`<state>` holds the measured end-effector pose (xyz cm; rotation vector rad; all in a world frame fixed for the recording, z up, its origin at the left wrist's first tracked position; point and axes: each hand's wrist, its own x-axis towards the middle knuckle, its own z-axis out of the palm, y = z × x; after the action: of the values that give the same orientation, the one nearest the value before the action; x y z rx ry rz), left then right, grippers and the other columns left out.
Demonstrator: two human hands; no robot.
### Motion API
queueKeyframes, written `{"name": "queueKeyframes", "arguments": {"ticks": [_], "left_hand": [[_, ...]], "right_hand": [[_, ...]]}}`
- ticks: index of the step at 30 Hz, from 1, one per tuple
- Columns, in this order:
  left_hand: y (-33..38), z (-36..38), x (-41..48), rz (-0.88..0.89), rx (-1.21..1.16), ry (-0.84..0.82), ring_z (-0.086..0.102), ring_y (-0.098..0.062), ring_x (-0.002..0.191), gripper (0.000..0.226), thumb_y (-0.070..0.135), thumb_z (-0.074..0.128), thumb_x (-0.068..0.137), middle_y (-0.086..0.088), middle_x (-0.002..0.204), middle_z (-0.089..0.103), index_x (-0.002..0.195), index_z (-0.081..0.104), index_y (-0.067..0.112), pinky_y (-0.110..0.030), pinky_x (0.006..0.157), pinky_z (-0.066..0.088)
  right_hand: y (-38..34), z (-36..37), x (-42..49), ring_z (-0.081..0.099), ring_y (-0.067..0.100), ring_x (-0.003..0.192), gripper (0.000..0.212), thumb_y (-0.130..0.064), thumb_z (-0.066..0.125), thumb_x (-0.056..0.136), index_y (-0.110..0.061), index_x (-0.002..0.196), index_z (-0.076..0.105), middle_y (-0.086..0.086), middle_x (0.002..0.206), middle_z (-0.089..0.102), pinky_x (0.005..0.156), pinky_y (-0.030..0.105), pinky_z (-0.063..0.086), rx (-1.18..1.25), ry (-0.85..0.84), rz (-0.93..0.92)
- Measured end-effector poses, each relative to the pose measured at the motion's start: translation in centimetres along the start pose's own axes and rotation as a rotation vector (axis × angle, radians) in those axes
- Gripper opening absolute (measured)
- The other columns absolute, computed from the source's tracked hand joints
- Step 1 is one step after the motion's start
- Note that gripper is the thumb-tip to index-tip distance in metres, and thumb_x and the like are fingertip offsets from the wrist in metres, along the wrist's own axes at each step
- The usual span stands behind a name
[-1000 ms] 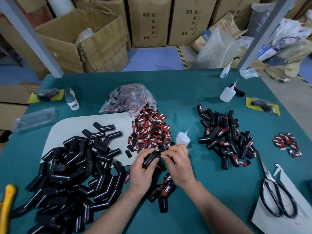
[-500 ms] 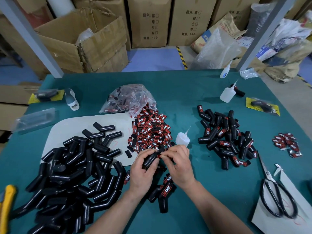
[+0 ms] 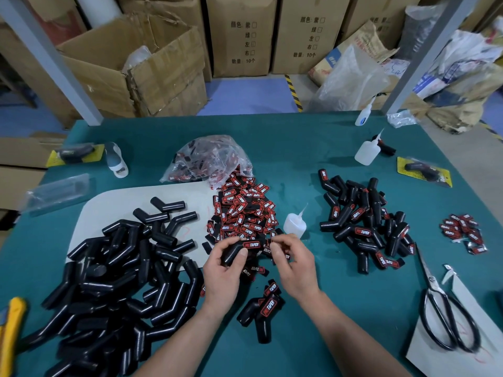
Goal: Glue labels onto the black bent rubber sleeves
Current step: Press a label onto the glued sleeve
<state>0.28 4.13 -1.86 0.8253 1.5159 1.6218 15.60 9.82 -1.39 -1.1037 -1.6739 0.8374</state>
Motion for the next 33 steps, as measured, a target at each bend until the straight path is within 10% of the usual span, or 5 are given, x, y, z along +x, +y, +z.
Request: {"name": "queueKeyframes", "arguments": {"ticks": [9, 22, 33], "left_hand": [[-0.2, 0.1, -0.1, 0.053, 0.010, -0.048, 0.069, -0.013, 0.111, 0.030, 0.012, 0.075, 0.088, 0.004, 0.114, 0.074, 0.108, 0.072, 0.034, -0.021, 0.096, 0.052], [-0.3, -0.1, -0.1, 0.092, -0.016, -0.104, 0.069, -0.016, 0.111, 0.026, 0.029, 0.073, 0.084, -0.001, 0.115, 0.074, 0.109, 0.072, 0.036, -0.019, 0.094, 0.052], [-0.7, 0.0, 0.2, 0.001, -0.035, -0.109, 0.073, -0.018, 0.104, 0.029, 0.004, 0.074, 0.088, -0.002, 0.109, 0.078, 0.105, 0.074, 0.027, -0.021, 0.088, 0.055]], "right_hand": [[-0.7, 0.7, 0.1, 0.048, 0.006, 0.046, 0.009, -0.012, 0.081, 0.082, -0.021, 0.085, 0.079, -0.004, 0.060, 0.060, 0.045, 0.016, 0.041, 0.416, -0.134, 0.501], [-0.2, 0.8, 0.3, 0.044, 0.008, 0.041, 0.041, -0.042, 0.079, 0.076, -0.002, 0.075, 0.070, 0.002, 0.051, 0.060, 0.043, 0.017, 0.038, 0.398, -0.247, 0.478], [0.1, 0.8, 0.3, 0.045, 0.008, 0.042, 0.024, -0.014, 0.077, 0.087, 0.001, 0.071, 0.067, 0.003, 0.051, 0.059, 0.044, 0.017, 0.038, 0.405, -0.252, 0.497]]}}
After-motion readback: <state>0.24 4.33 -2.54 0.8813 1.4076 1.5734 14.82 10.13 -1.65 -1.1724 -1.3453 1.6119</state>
